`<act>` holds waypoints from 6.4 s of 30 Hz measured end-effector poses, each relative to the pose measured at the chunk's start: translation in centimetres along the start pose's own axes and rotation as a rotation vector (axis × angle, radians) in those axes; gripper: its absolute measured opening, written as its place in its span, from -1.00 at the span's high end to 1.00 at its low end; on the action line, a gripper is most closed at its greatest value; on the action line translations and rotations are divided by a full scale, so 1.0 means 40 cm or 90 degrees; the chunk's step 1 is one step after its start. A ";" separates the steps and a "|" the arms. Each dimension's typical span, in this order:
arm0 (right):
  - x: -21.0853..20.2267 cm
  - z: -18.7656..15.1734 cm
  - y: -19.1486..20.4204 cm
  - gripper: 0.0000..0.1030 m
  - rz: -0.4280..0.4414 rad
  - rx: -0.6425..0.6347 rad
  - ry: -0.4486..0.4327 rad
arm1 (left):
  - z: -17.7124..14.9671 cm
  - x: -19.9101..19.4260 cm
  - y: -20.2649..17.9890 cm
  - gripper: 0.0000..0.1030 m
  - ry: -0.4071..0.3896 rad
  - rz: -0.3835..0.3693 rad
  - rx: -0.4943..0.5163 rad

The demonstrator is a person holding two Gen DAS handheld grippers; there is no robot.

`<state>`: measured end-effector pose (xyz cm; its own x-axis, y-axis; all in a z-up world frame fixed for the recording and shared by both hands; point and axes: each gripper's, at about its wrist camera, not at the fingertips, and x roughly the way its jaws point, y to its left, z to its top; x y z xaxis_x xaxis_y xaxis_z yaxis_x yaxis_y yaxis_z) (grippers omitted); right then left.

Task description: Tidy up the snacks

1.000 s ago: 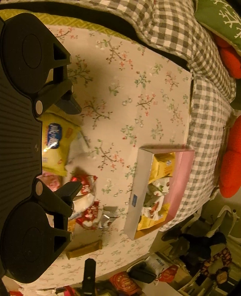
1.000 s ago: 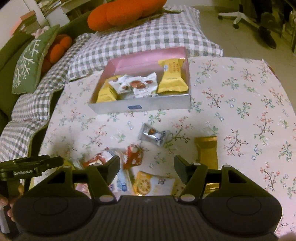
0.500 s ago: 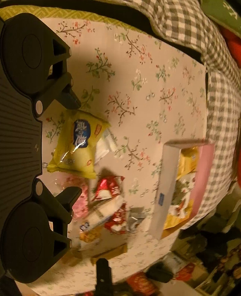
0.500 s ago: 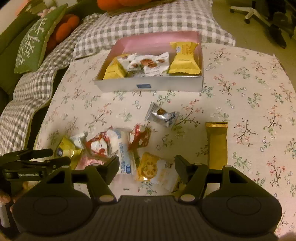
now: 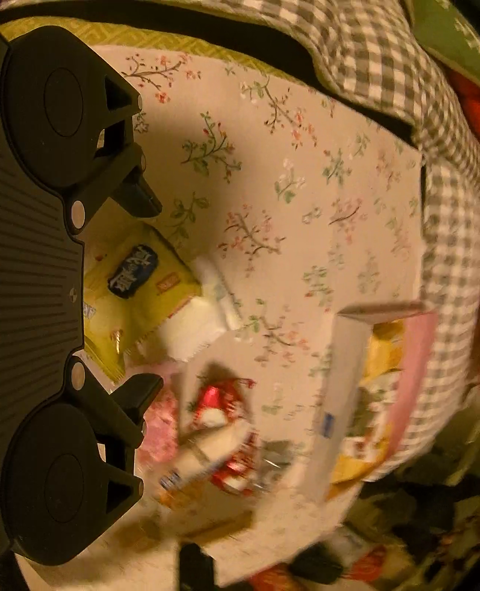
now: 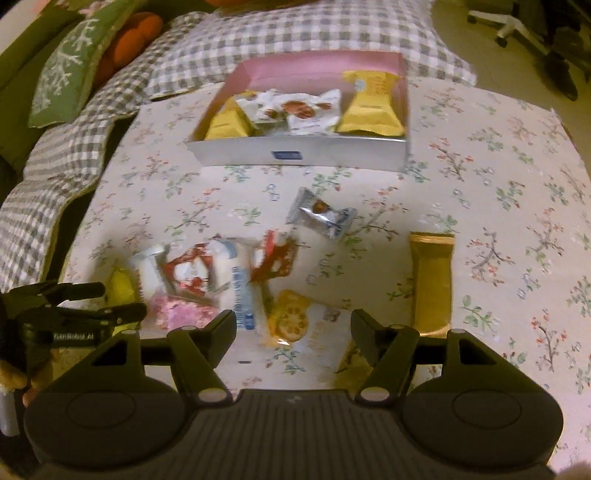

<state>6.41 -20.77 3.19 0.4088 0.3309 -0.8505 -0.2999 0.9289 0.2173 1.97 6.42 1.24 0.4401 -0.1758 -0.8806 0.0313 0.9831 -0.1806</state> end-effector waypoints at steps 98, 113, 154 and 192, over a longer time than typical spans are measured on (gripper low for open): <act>0.043 0.080 0.116 0.45 0.048 -0.122 -0.081 | 0.032 -0.060 -0.021 0.08 -0.106 0.005 -0.097; -0.016 0.147 -0.030 0.45 0.028 0.027 -0.145 | 0.137 -0.088 -0.087 0.08 -0.123 -0.024 -0.081; 0.187 0.440 -0.196 0.45 0.075 0.199 -0.224 | 0.611 0.275 -0.205 0.08 -0.172 -0.142 -0.018; 0.113 0.367 -0.132 0.03 0.048 0.209 -0.161 | 0.483 0.125 -0.178 -0.38 -0.122 -0.068 0.007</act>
<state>22.47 -21.74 5.23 0.6073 0.3924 -0.6908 -0.0626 0.8904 0.4508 21.29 -0.46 6.58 0.5958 -0.2672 -0.7574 0.0966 0.9600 -0.2627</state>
